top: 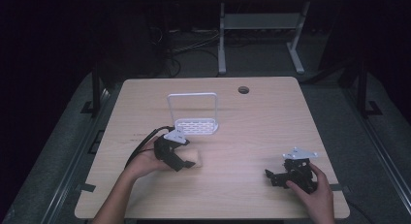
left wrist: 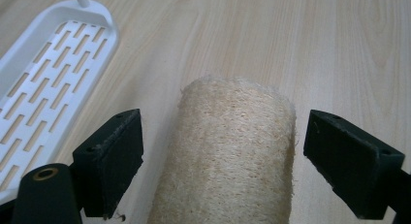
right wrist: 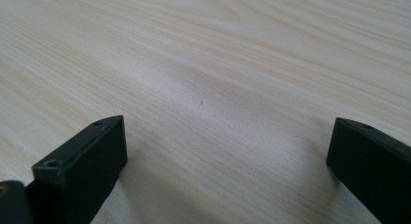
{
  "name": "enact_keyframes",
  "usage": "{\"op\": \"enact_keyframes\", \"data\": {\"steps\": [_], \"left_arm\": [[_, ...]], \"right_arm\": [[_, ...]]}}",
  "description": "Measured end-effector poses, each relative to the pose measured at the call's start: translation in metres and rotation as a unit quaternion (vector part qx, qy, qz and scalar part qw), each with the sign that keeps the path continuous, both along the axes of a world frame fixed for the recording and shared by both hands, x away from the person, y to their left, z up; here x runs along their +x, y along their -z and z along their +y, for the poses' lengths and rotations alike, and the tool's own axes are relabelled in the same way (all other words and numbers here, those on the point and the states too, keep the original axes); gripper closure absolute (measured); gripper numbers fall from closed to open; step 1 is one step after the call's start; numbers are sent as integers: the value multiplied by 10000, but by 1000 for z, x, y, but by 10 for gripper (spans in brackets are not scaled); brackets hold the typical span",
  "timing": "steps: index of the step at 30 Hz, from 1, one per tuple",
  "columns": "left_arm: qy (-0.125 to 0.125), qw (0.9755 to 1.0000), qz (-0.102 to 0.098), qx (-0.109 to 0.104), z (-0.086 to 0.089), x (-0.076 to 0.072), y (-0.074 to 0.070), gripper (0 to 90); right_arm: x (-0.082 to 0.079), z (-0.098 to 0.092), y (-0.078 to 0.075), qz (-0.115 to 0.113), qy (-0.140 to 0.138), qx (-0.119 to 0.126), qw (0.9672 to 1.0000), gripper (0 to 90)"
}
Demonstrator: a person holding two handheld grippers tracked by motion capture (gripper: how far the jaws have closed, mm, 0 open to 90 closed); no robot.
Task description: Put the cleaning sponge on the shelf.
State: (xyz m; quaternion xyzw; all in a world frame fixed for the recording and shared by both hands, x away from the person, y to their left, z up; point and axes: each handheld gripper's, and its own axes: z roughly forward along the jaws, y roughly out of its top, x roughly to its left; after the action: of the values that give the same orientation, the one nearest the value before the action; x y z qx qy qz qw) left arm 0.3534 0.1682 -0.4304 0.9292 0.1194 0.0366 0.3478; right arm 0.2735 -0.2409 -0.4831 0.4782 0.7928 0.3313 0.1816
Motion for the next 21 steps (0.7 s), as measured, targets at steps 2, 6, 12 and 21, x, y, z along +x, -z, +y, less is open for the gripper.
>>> {"op": "enact_keyframes", "data": {"steps": [2,6,12,21], "left_arm": [[26,10000,5,25,-1,0,1,139],[75,9999,33,143,-3,0,5,138],[140,9994,16,328,-8,0,9,138],[129,9986,37,516,-11,0,15,141]], "right_arm": [[0,0,0,0,-1,0,10000,7],[0,0,0,-2,-1,-1,10000,7],[0,0,0,-2,-1,-1,10000,7],[0,0,0,-2,-1,-2,10000,7]]}}
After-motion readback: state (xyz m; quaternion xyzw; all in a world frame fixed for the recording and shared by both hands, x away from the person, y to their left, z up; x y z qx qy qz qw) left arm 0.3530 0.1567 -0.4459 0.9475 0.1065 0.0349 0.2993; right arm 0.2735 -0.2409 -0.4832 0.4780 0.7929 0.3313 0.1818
